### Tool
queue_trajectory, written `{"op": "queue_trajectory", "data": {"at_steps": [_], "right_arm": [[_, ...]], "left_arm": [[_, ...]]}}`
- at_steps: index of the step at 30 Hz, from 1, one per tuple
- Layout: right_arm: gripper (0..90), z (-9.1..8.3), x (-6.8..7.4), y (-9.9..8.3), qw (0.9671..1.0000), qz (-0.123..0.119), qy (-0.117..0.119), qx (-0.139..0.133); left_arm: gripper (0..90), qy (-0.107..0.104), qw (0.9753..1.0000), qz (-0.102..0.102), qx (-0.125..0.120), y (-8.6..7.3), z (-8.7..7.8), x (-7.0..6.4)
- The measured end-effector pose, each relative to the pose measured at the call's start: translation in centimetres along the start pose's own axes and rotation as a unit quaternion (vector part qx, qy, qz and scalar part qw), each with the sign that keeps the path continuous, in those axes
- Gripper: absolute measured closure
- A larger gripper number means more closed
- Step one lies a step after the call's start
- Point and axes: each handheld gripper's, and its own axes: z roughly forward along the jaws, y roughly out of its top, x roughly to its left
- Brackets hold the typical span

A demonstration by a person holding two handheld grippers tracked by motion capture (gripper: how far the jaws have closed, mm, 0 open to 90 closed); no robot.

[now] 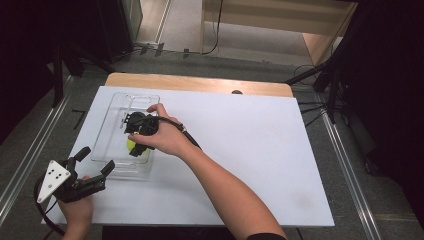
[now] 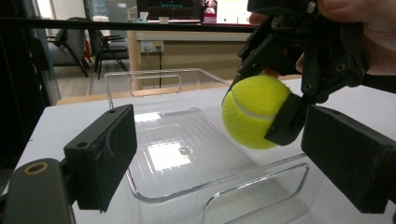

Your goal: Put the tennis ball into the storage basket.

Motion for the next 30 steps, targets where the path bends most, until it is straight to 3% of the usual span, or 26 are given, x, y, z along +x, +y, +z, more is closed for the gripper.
{"op": "queue_trajectory", "data": {"at_steps": [10, 11, 22, 25, 26, 30], "right_arm": [[22.4, 0.3, 0.4, -0.1, 0.9999, -0.003, -0.013, 0.000], [14.4, 0.2, 0.4, -0.2, 0.9999, -0.002, -0.017, -0.002], [8.7, -2.2, 0.3, -1.3, 0.9989, 0.010, -0.027, -0.038], [6.0, -2.5, 0.4, -1.7, 0.9988, 0.013, -0.028, -0.039], [0.0, -2.7, 0.4, -2.0, 0.9990, 0.010, -0.029, -0.034], [0.0, -3.0, 0.5, -2.6, 0.9988, 0.012, -0.029, -0.036]], "left_arm": [[11.1, 0.000, 1.0000, 0.000, 0.000, 0.0, 0.0, 0.0], [11.1, 0.001, 1.0000, 0.000, 0.001, 0.0, 0.0, 0.0], [11.1, 0.001, 1.0000, -0.001, 0.000, 0.0, 0.0, -0.1], [11.1, 0.000, 1.0000, 0.000, 0.001, 0.0, 0.1, -0.1], [11.1, 0.000, 1.0000, 0.000, 0.001, 0.0, 0.1, -0.1], [11.1, 0.000, 1.0000, 0.000, 0.001, 0.0, 0.1, -0.1]]}}
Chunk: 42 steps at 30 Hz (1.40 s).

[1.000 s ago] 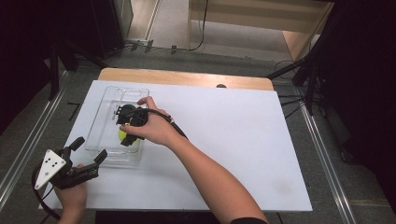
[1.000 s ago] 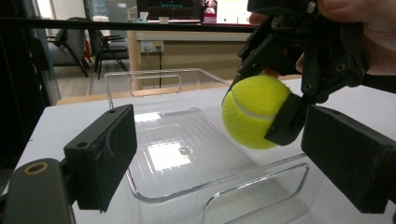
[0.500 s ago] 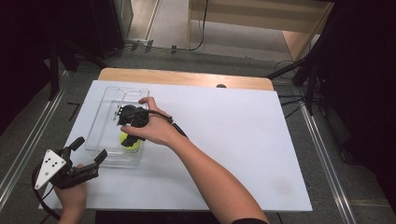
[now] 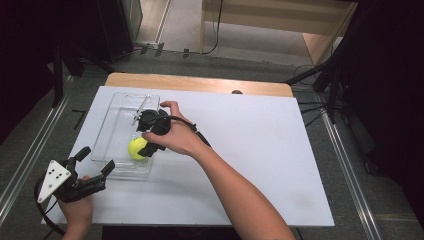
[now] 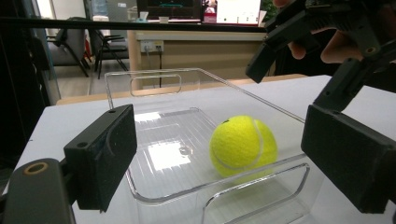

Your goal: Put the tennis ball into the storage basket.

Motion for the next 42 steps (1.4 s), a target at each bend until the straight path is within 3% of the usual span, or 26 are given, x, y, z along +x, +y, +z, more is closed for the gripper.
{"op": "queue_trajectory", "data": {"at_steps": [20, 23, 24, 26, 42], "right_arm": [[0.0, -2.1, -0.4, -4.8, 0.9987, 0.039, -0.021, -0.024], [0.0, -2.3, -0.5, -5.6, 0.9987, 0.035, -0.028, -0.025], [0.0, -2.4, -0.3, -5.8, 0.9981, 0.052, -0.020, -0.026], [0.0, -2.5, -0.6, -6.2, 0.9983, 0.039, -0.030, -0.030], [0.0, -4.3, -0.5, -10.2, 0.9953, 0.075, -0.047, -0.039]], "left_arm": [[11.1, 0.000, 1.0000, 0.004, 0.003, 0.0, 0.1, 0.0], [11.1, 0.000, 1.0000, 0.004, 0.003, 0.0, 0.0, -0.1], [11.1, 0.000, 1.0000, 0.004, 0.003, 0.0, 0.0, -0.1], [11.0, 0.001, 1.0000, 0.005, 0.003, 0.0, 0.0, -0.1], [11.1, 0.000, 0.9999, 0.010, 0.006, 0.0, 0.1, -0.1]]}}
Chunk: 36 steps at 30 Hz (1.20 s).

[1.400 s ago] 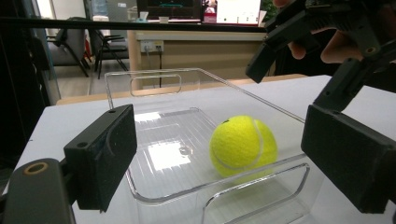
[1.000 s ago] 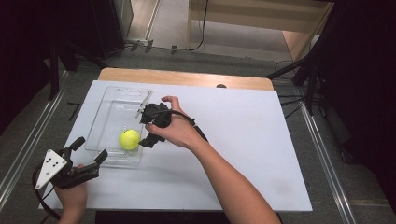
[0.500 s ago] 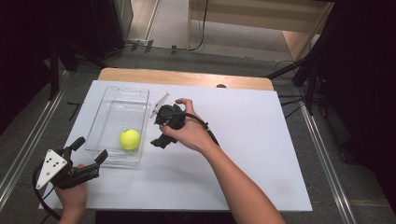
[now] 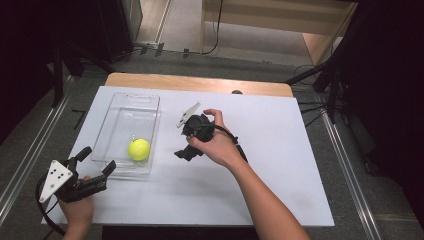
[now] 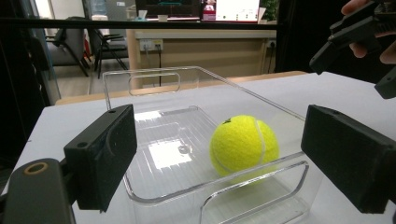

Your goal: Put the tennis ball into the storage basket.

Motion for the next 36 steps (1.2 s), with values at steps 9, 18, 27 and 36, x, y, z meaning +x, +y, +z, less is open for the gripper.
{"op": "queue_trajectory", "data": {"at_steps": [9, 18, 27, 36], "right_arm": [[0.0, -0.7, -0.4, -2.5, 0.9998, 0.014, -0.008, -0.013], [0.0, -1.4, -0.7, -4.5, 0.9992, 0.030, -0.015, -0.022], [0.0, -2.4, -0.9, -6.5, 0.9978, 0.050, -0.026, -0.034], [0.0, -3.6, -1.3, -8.7, 0.9955, 0.069, -0.040, -0.050]], "left_arm": [[11.0, 0.001, 1.0000, 0.001, 0.000, 0.0, 0.0, 0.0], [11.1, 0.001, 1.0000, 0.000, 0.000, 0.0, 0.0, 0.0], [11.1, 0.001, 1.0000, 0.000, 0.000, 0.0, 0.0, 0.0], [11.1, 0.001, 1.0000, -0.001, 0.001, 0.0, 0.1, -0.1]]}}
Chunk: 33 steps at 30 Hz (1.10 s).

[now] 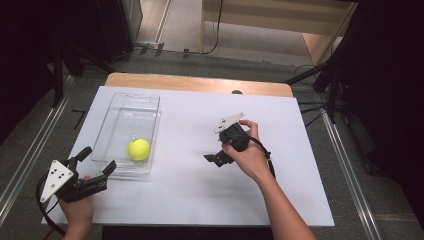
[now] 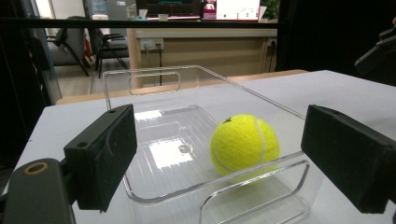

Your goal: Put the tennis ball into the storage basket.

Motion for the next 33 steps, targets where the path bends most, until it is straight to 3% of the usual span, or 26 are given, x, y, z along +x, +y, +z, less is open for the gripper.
{"op": "queue_trajectory", "data": {"at_steps": [19, 33], "right_arm": [[0.0, -2.2, -1.2, -3.7, 0.9990, 0.034, -0.022, -0.019], [0.0, -3.7, -1.8, -6.7, 0.9965, 0.062, -0.042, -0.037]], "left_arm": [[11.1, 0.001, 1.0000, 0.006, 0.003, 0.0, 0.0, 0.0], [11.1, 0.000, 1.0000, 0.007, 0.003, 0.0, 0.0, -0.1]]}}
